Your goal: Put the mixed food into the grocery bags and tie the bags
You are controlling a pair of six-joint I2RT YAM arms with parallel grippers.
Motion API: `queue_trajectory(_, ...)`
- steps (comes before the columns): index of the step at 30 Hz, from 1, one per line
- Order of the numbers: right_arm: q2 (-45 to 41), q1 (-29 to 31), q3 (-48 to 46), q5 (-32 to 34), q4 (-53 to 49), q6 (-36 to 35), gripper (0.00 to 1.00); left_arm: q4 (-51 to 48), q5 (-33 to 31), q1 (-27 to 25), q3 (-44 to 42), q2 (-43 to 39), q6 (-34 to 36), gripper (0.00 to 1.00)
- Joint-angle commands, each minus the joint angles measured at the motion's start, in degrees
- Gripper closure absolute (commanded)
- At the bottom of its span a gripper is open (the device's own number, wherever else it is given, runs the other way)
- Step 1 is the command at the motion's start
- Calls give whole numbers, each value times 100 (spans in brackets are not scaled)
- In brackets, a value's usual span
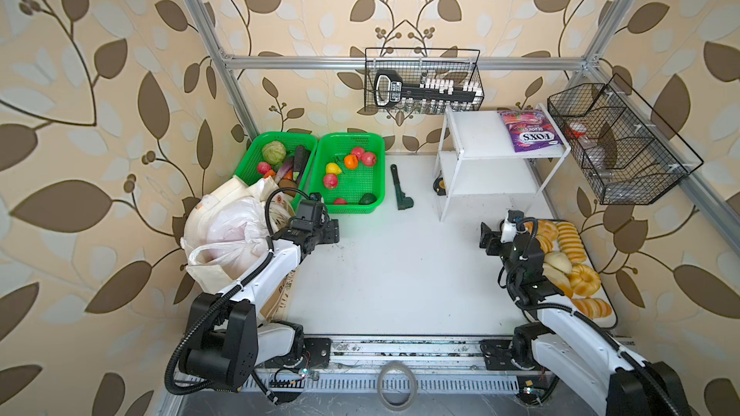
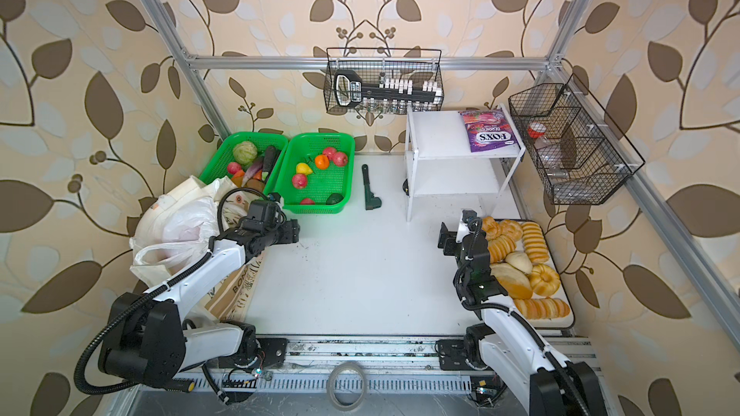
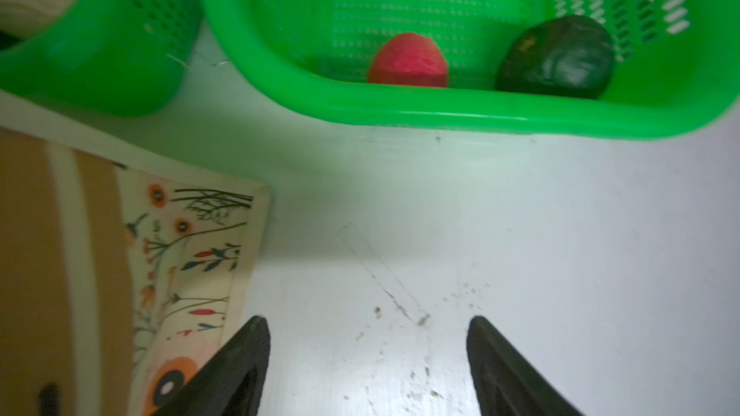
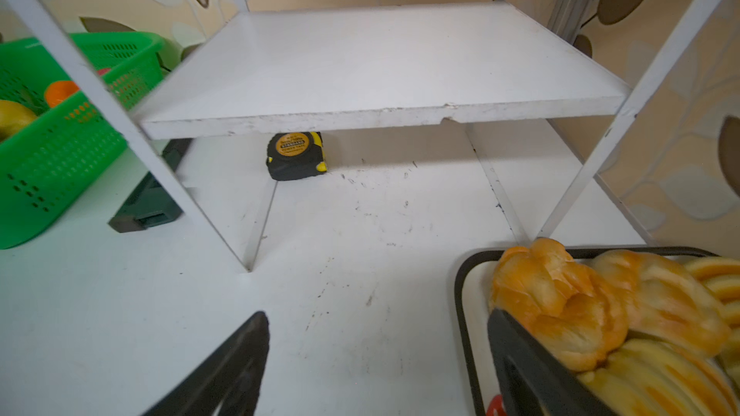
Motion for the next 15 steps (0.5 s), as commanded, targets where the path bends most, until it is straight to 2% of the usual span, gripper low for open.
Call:
queue_trajectory(1, 451, -221, -97, 53, 1161, -378, 15, 636, -473, 48, -261, -104, 285, 20)
queue_trajectory(8, 1590, -664, -431, -777, 2901, -515, 17, 1853, -1281, 146, -842, -53, 719, 17)
queue_trajectory(11, 2344, -797, -948, -1301, 4517, -562, 18, 2442, -1142, 356, -1077, 48, 751, 16)
queue_trajectory(12, 2484, -791, -1011, -1417, 4784, -582, 18, 2655, -1007, 422, -1148, 77, 753, 16)
queue_trajectory(14, 2163, -770, -850, -1282, 3971, -575, 18, 3068, -716, 534, -1272, 153, 727, 16)
queue_trajectory(15, 2229, -756, -838, -1182, 4026, -548, 18, 3272, -656, 561, -1353, 216, 728, 15)
